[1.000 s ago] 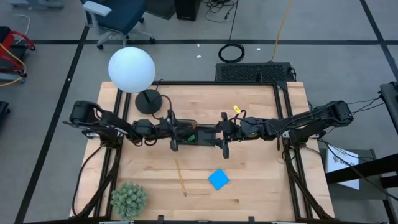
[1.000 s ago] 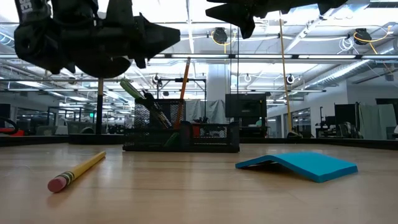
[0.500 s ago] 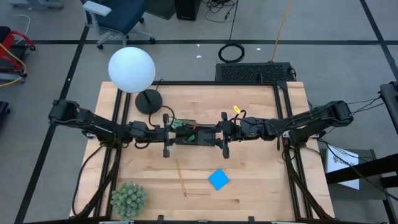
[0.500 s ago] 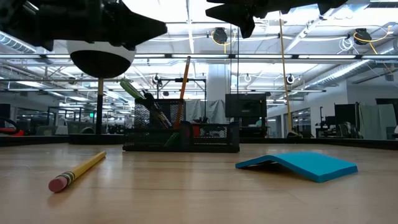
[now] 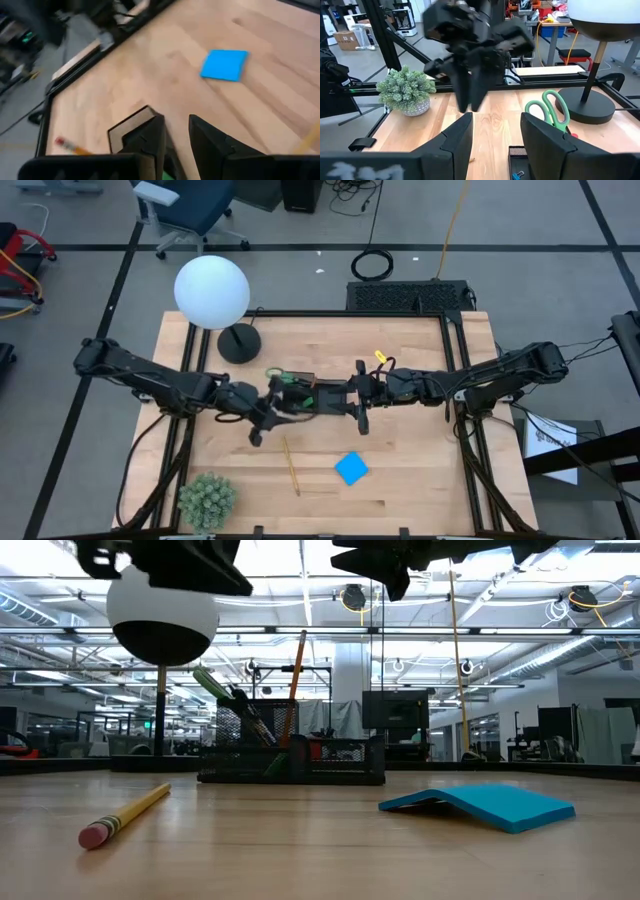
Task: Pick and place office supplies into organizer
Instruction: Put the yellow pencil into the black desk organizer
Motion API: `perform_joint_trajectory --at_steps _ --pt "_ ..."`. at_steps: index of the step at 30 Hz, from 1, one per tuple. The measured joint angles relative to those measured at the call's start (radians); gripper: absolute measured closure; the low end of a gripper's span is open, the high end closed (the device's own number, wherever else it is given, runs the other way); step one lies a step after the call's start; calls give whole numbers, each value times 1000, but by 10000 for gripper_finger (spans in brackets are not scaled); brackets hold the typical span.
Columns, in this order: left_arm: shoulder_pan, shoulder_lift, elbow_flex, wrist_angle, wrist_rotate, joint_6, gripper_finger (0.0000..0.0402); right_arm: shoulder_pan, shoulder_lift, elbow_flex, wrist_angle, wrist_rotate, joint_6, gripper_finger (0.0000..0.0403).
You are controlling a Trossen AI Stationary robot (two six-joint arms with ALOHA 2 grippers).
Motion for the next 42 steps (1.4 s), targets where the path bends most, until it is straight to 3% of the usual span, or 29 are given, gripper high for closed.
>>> perform_joint_trajectory --at_steps 5,14,24,34,42 --pt "-41 -2 49 -88 47 89 313 0 0 0 -5 0 -1 248" --pt "-72 46 56 -163 145 83 313 0 0 0 -15 1 -2 248" --pt "-126 284 260 -387 166 143 313 -1 0 0 -15 4 -8 248" --pt "-197 514 401 -480 207 243 313 -1 0 0 -35 4 -8 248" --pt "-198 572 424 -499 243 277 313 -1 0 0 -35 4 -8 248"
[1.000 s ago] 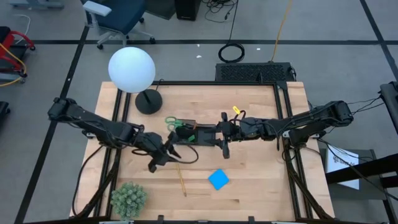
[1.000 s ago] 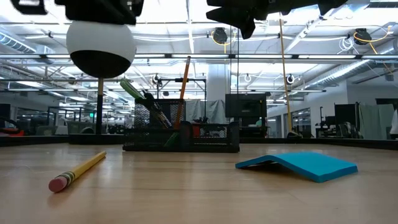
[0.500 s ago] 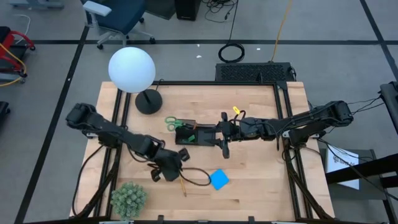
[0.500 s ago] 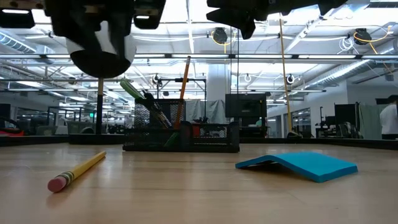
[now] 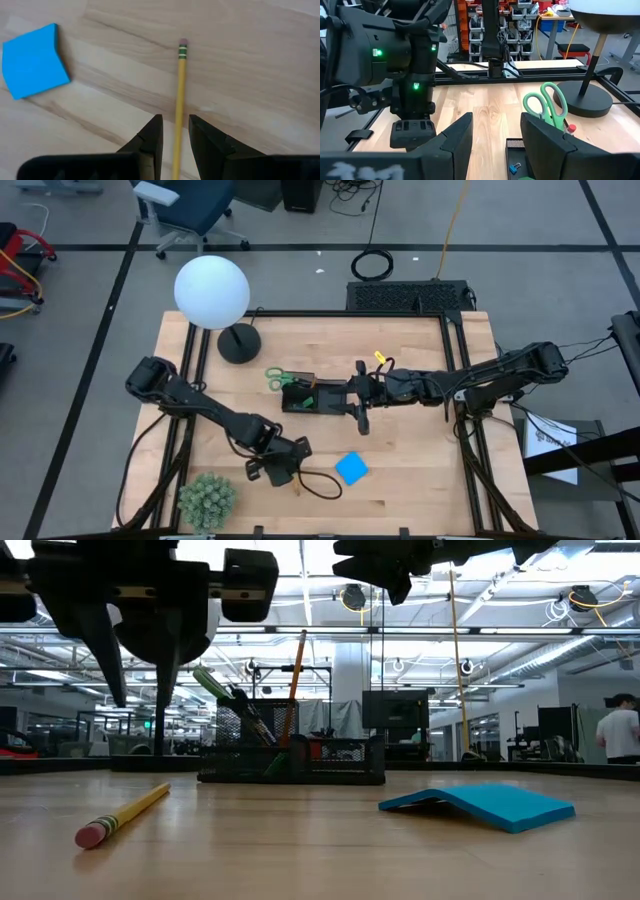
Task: Pick and place office supplies into organizer
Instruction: Put the yellow pencil into the black desk organizer
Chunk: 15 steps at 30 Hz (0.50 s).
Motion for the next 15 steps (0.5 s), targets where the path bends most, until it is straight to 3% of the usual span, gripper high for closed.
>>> perform_joint_trajectory --at_steps 15 --pt "0 2 -1 21 -17 37 313 0 0 0 0 0 0 248"
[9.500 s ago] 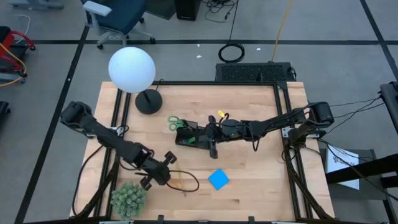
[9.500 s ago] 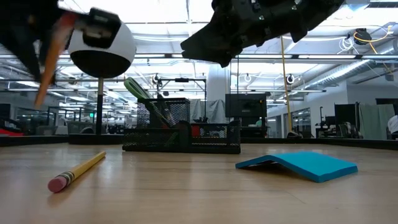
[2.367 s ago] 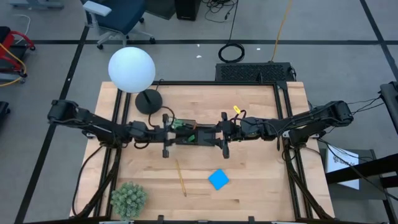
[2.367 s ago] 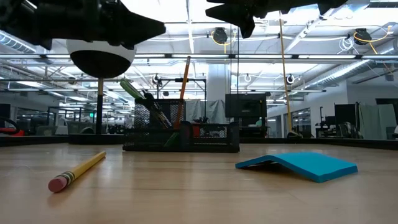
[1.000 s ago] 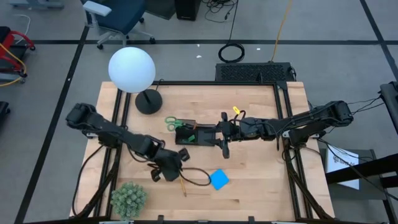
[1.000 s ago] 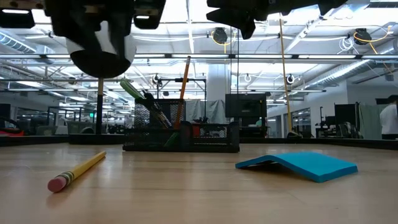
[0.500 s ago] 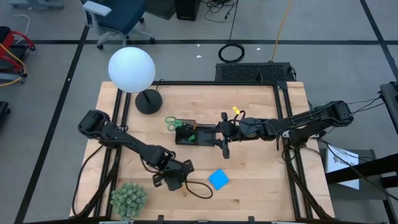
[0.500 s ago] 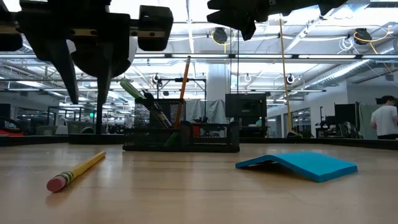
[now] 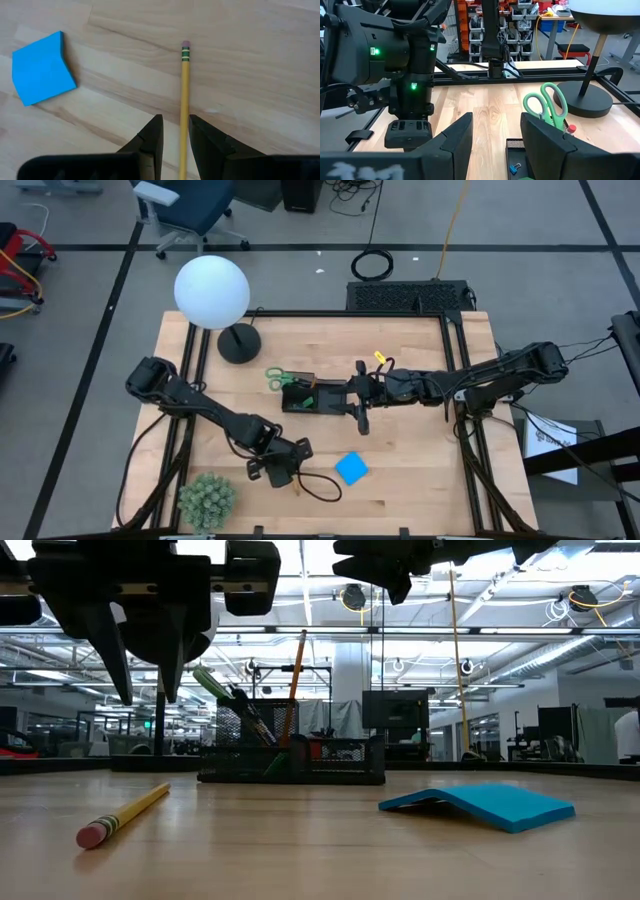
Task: Pick and place office supplies into organizer
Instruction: Put the yellow pencil into the black desk organizer
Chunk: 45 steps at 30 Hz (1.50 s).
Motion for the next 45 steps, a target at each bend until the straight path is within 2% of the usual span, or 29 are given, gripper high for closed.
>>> perform_joint_trajectory --at_steps 17,24,31,45 --pt "7 203 3 59 32 23 313 1 0 0 6 -3 0 248" --pt "20 206 4 64 60 -3 313 1 0 0 5 -3 0 248" --pt "18 209 16 52 36 -59 314 1 0 0 6 -4 0 248" --pt "10 209 16 54 30 -42 314 1 0 0 4 -4 0 248"
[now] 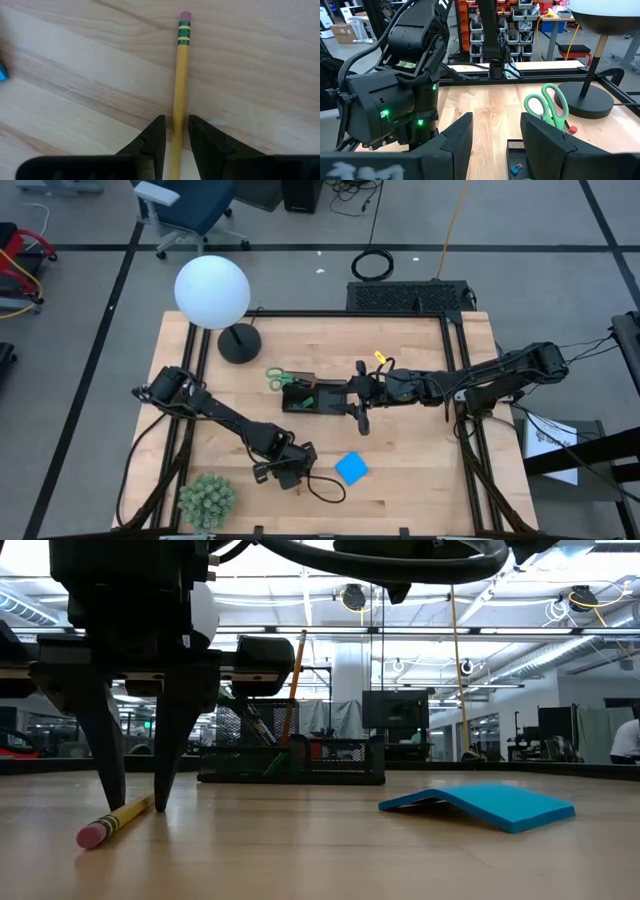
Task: Pick and place office supplies into organizer
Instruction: Put the yellow pencil into the black desk organizer
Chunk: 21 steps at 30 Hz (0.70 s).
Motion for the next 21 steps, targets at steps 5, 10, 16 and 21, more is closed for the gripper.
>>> perform_joint_trajectory --at_steps 5,10,16,21 --pt "0 0 -1 0 0 0 329 0 0 0 0 0 0 248" --pt "0 0 0 7 3 0 391 0 0 0 0 0 0 248" --pt "0 0 0 8 3 -8 392 0 0 0 0 0 0 248" --pt "0 0 0 5 3 -20 397 0 0 0 0 0 0 248"
